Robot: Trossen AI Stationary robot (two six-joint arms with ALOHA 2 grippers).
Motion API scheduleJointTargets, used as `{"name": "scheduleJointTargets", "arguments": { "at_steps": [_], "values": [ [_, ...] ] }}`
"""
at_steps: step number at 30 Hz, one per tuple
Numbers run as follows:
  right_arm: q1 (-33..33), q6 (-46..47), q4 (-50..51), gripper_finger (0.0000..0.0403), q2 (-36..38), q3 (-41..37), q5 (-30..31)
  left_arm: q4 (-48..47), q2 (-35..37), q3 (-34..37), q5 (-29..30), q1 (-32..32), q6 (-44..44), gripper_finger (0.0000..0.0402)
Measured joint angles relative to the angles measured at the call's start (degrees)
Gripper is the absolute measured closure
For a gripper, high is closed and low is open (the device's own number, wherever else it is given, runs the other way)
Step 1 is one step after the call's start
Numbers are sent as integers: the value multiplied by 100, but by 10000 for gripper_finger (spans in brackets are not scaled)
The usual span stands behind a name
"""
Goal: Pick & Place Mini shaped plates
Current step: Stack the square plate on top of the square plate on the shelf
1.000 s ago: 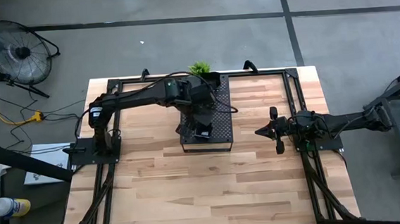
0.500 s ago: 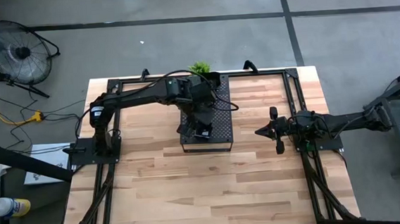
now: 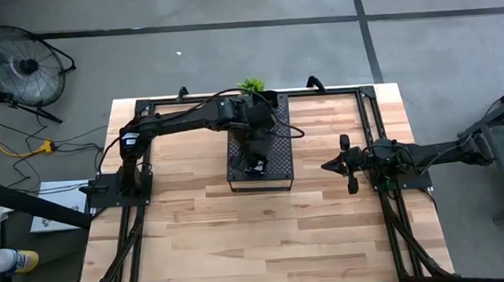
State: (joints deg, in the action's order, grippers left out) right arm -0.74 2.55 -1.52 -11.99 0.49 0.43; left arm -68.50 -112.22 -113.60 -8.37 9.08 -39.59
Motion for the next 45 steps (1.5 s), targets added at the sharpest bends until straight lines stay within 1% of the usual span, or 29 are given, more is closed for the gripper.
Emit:
{"name": "scheduleJointTargets", "arguments": {
  "at_steps": [10,22,29,36,45],
  "values": [
    [-2,0,2,398,0,0,0,-14,2,0,-28,-5,-3,212],
    [-1,0,1,398,0,0,2,-19,2,0,-6,-5,40,297],
    [1,0,0,398,0,0,0,-14,2,0,10,-5,39,317],
    [-1,1,1,398,0,0,0,-14,2,0,272,-5,-9,334],
    [0,1,0,398,0,0,2,-12,2,0,298,-5,-28,378]
  ]
}}
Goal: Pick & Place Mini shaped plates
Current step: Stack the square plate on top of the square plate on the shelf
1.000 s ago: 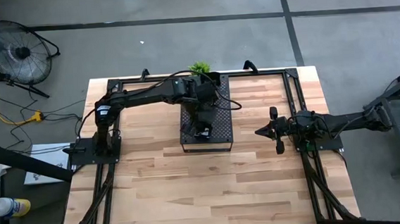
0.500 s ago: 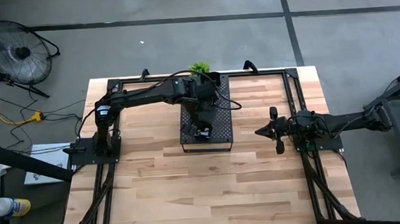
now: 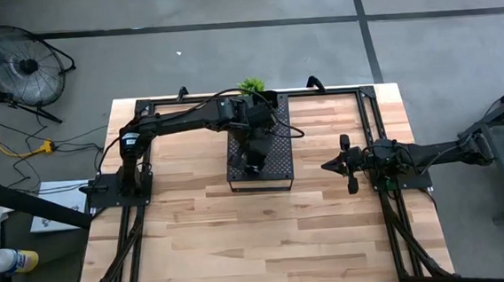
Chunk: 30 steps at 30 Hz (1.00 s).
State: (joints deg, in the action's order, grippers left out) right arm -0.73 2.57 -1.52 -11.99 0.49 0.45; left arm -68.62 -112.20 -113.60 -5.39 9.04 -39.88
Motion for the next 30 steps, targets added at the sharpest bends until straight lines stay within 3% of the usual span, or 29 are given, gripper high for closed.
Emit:
{"name": "scheduleJointTargets", "arguments": {
  "at_steps": [4,30],
  "values": [
    [-1,0,2,398,2,0,0,3,7,-2,-2,0,-40,397],
    [-1,-1,0,398,2,0,-2,-171,59,-252,112,-4,-186,401]
  ]
}}
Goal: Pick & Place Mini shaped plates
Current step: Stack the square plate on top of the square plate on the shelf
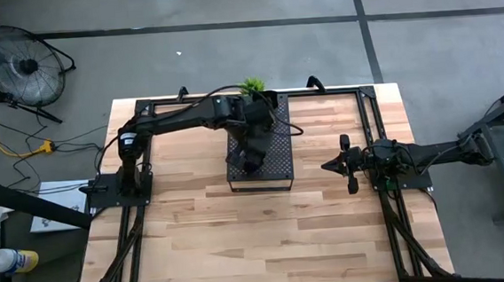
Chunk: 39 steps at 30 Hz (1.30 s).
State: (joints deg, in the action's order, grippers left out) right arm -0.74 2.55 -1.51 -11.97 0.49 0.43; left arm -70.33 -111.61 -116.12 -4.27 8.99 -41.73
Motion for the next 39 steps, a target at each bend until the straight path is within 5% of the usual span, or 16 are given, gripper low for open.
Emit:
{"name": "scheduleJointTargets", "arguments": {
  "at_steps": [10,39],
  "values": [
    [-1,-1,1,398,0,0,0,-542,-4,-565,-208,0,-31,401],
    [-1,-1,1,398,0,0,2,-1104,-4,-579,-714,0,-363,402]
  ]
}}
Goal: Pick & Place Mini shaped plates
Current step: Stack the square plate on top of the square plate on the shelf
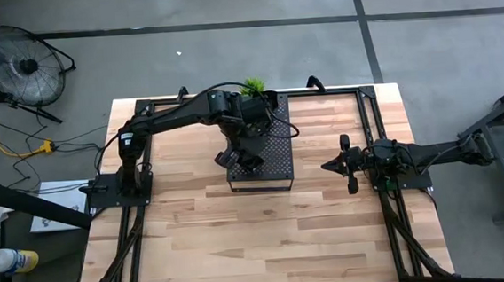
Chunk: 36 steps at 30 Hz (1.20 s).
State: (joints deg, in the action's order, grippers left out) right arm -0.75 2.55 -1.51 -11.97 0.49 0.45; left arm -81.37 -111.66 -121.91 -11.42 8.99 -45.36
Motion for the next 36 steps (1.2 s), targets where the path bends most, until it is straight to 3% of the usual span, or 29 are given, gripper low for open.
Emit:
{"name": "scheduleJointTargets", "arguments": {
  "at_steps": [36],
  "values": [
    [0,0,1,398,0,0,0,-81,-121,4,-16,0,-94,402]
  ]
}}
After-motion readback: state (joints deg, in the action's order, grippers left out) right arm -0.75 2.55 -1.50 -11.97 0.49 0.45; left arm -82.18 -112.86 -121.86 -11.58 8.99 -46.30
